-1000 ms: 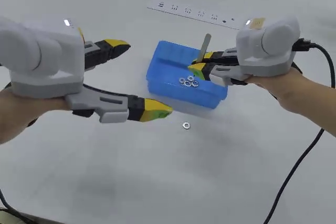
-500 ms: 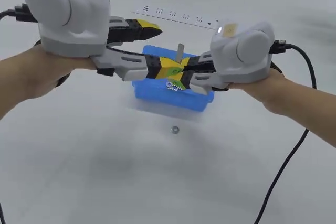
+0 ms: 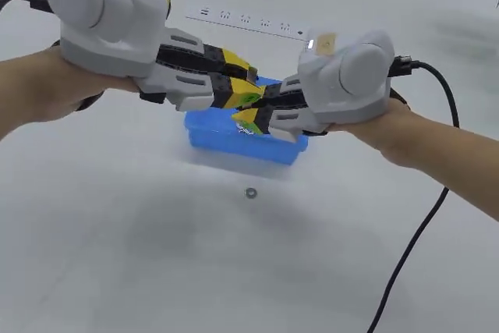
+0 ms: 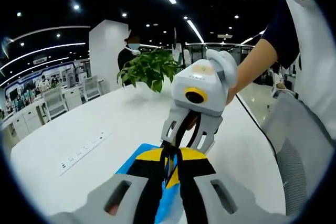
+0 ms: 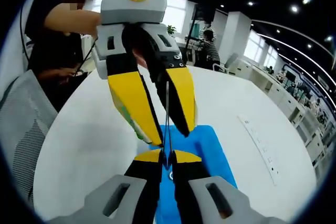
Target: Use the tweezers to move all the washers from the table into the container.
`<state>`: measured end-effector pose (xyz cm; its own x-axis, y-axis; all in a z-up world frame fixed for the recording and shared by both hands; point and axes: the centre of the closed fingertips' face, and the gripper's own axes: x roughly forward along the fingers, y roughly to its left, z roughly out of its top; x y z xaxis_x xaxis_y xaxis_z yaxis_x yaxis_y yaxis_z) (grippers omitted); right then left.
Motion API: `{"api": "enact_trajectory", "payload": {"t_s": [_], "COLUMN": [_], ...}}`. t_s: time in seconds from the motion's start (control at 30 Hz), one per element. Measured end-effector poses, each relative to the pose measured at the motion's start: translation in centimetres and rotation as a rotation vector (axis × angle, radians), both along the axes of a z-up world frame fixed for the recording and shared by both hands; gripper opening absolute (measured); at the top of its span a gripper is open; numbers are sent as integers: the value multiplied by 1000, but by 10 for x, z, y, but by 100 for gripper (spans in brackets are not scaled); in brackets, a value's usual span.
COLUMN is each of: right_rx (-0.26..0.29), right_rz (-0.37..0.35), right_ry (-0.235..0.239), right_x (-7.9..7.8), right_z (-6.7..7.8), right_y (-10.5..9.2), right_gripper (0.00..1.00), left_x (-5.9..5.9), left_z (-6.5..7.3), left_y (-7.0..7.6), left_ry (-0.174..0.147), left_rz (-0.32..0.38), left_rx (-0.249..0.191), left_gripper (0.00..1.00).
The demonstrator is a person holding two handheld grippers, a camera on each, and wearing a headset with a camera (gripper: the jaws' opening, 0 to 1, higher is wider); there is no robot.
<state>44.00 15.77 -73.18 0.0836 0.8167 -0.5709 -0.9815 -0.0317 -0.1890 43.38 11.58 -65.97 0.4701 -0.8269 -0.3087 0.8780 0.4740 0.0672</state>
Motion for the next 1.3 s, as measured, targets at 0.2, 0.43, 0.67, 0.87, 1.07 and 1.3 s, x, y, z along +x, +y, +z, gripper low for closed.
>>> {"api": "enact_trajectory", "payload": {"t_s": [0.2, 0.43, 0.67, 0.87, 1.07, 1.3], "right_rx": [-7, -24, -5, 7, -34, -28], "right_rz": [9, 5, -52, -107, -113, -150], "right_ry": [-3, -16, 23, 47, -9, -45], "right_x": [-3, -2, 0, 0, -4, -3], "right_z": [0, -1, 7, 15, 15, 22], "right_y": [1, -1, -4, -9, -19, -35], "right_gripper": [8, 9, 12, 20, 24, 29], "left_x": [-1, -3, 3, 7, 9, 4], "left_z": [1, -1, 7, 7, 16, 23], "left_y": [-2, -8, -9, -9, -5, 0], "left_ry": [15, -59, -94, -110, -121, -133], "left_rz": [8, -16, 11, 39, 77, 94], "left_rx": [22, 97, 93, 114, 85, 83], "left_gripper": [9, 7, 6, 6, 6, 6]}}
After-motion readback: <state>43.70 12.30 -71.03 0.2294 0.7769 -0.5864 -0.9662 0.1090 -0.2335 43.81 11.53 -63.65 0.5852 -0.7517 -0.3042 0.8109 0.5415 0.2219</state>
